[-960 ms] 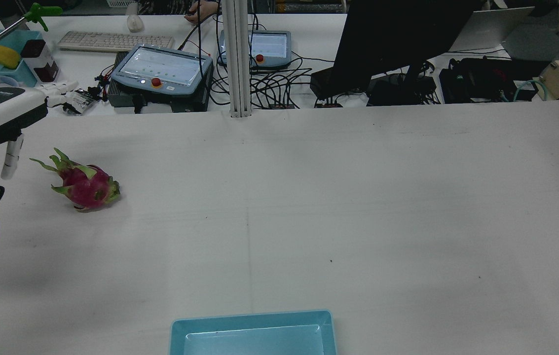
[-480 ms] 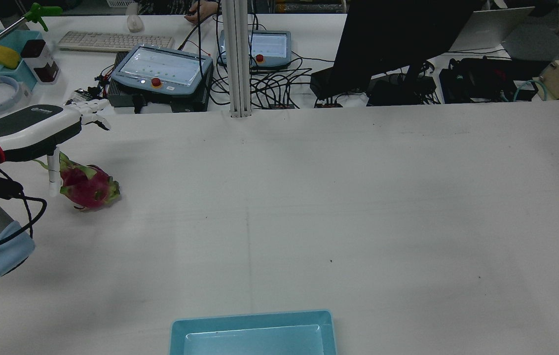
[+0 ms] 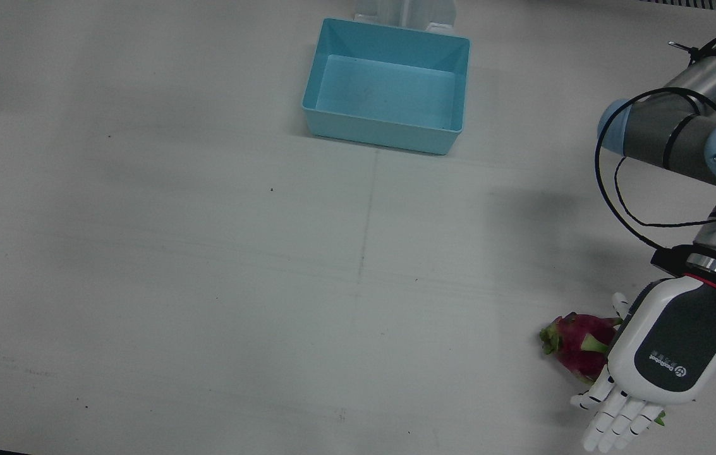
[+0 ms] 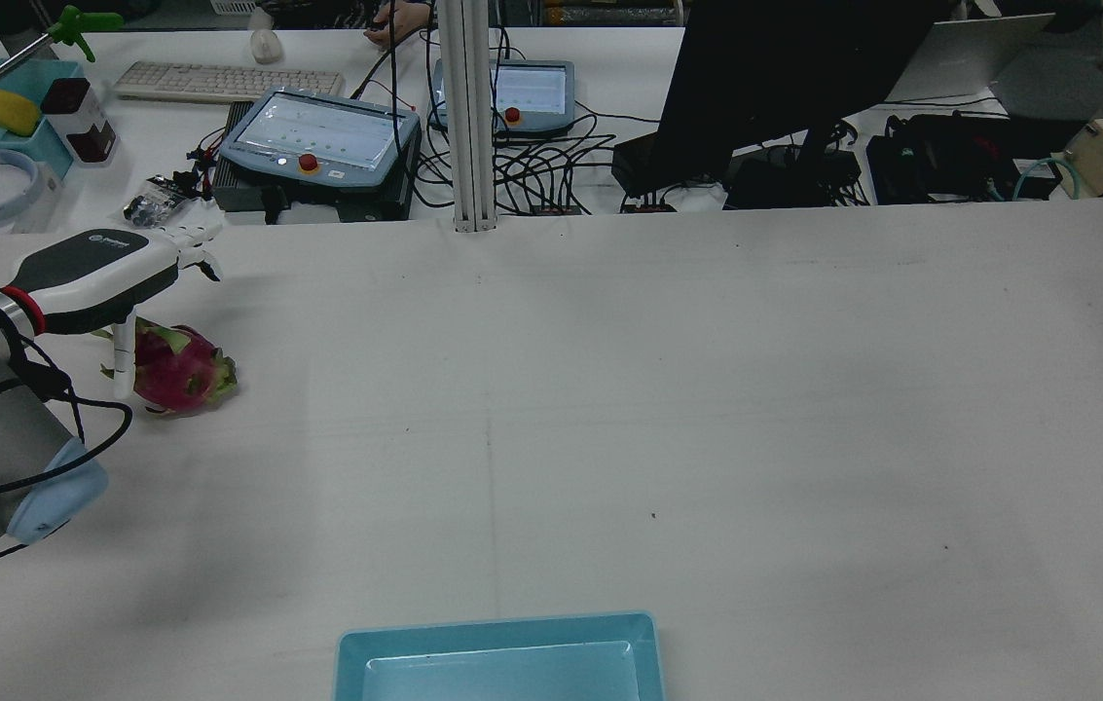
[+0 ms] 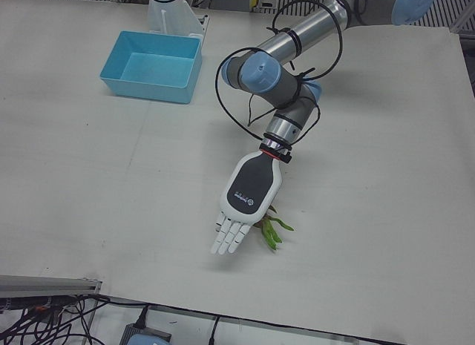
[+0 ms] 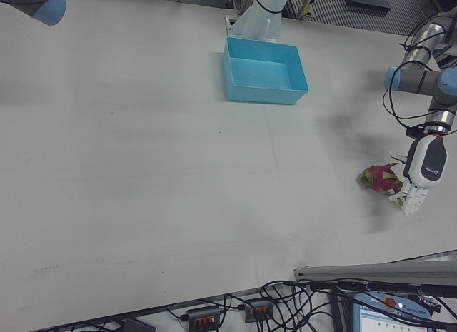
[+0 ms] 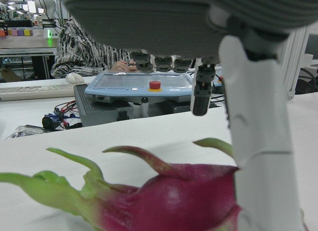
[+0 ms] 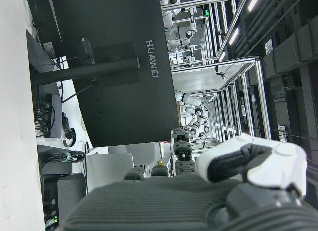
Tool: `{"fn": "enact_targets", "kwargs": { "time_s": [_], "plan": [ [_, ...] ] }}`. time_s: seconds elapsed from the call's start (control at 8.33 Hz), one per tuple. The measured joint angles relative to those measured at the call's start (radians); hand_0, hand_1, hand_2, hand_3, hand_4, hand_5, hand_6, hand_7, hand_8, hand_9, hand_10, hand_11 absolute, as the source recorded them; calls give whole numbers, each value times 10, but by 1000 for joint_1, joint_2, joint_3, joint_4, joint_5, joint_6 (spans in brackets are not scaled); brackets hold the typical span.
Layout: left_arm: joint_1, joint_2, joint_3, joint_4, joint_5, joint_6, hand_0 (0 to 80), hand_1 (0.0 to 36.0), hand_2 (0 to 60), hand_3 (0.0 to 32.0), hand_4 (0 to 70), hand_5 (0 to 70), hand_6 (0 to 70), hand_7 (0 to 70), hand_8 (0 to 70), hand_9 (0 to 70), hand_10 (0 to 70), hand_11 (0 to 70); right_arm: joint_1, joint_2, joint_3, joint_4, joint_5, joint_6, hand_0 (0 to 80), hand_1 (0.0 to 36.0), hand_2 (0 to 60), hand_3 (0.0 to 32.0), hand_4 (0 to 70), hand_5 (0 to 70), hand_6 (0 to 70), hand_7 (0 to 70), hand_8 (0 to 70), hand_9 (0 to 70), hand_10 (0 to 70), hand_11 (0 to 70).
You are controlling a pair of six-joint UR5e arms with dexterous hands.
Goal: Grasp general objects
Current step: 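Move the left hand down over the pink dragon fruit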
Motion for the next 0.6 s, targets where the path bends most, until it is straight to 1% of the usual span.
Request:
{"fn": "enact_targets", "kwargs": {
  "time_s": [0.36,0.6],
  "plan": [
    [33,0,42,-20,-12,29,620,360,600,0,14,315,40,32,56,20,24,76,0,0,0,0,0,0,0,0,0,0,0,0,0,0,0,0,0,0],
    [66,-2,60,-26,-38,37,615,360,600,0,18,307,43,34,55,20,24,75,0,0,-1,0,0,0,0,0,0,0,0,0,0,0,0,0,0,0]
  ]
}}
